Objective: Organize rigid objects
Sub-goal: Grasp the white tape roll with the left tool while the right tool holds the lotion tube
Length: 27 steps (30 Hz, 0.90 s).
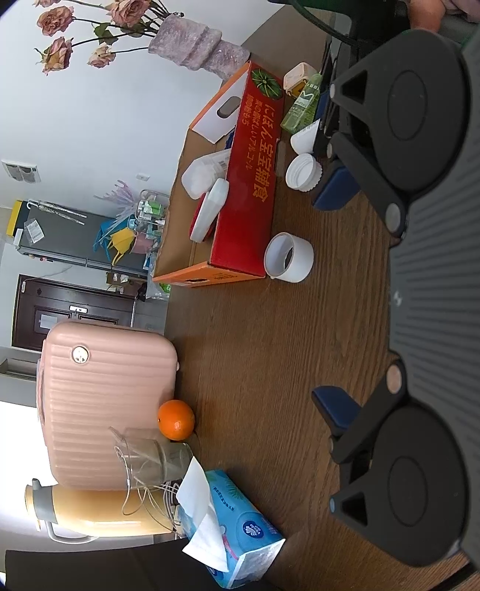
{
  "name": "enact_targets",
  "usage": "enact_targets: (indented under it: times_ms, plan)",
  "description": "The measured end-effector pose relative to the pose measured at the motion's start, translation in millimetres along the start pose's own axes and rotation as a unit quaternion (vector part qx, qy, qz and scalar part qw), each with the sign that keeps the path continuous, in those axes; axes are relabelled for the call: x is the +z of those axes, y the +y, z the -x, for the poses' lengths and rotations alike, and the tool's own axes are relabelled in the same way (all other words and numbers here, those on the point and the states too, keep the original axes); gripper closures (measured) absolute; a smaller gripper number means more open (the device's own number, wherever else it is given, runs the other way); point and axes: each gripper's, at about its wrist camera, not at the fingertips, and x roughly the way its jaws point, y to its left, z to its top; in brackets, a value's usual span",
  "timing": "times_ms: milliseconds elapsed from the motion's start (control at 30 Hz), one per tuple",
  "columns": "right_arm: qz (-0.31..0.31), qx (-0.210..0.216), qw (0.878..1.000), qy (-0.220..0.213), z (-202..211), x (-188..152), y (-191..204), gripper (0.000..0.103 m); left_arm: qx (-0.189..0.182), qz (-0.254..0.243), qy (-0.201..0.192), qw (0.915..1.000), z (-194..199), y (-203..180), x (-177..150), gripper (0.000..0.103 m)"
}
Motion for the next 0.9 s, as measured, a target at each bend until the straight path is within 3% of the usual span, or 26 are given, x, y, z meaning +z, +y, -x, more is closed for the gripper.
enact_targets:
  times_ms: [533,900]
  plan:
    - [-0.031,0.034,0.997,-0.057,42.3,0.1,-25.8,0.076,0.02,-0.001,0.017,0.9997,-19.0,-5.3,2.5,0.0]
    - [-0.048,0.025,0.995,-0.084,55.8,3.4,-61.7,0.076,0.057,-0.018,0.021,0.998,-58.9,-36.7,14.2,0.0]
